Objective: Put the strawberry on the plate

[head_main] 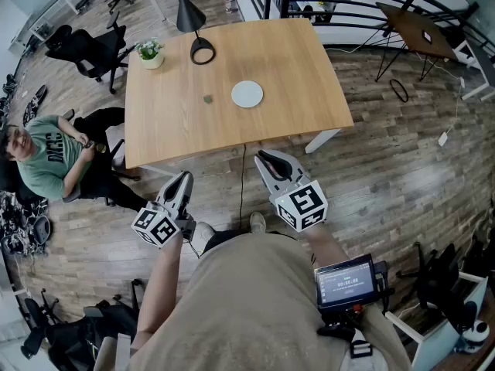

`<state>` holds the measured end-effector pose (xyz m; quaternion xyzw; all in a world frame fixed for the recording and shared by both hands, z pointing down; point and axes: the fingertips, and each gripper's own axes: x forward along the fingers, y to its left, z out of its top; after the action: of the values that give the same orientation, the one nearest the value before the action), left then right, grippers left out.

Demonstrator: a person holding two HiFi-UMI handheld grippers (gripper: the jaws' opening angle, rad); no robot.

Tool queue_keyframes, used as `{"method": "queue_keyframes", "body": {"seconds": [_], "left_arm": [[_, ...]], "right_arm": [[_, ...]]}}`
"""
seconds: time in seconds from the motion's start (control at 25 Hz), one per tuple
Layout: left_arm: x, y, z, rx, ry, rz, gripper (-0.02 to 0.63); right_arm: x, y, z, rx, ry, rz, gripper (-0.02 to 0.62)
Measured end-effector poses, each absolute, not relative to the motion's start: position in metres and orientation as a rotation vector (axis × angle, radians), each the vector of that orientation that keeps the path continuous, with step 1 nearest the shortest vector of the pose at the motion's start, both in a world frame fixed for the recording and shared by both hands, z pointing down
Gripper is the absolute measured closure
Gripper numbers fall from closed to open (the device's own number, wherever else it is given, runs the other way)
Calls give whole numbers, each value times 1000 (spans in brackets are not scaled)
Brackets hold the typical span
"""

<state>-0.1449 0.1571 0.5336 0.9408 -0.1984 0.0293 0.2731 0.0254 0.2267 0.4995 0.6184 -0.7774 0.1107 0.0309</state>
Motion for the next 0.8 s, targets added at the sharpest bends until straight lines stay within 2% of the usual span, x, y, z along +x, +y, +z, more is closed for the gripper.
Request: {"method": "queue_keyframes", "body": {"seconds": [0.8], "left_arm": [[-123,162,535,2539,-522,96,604]], "right_arm": [[35,232,495,1895,-2518,396,548]]}}
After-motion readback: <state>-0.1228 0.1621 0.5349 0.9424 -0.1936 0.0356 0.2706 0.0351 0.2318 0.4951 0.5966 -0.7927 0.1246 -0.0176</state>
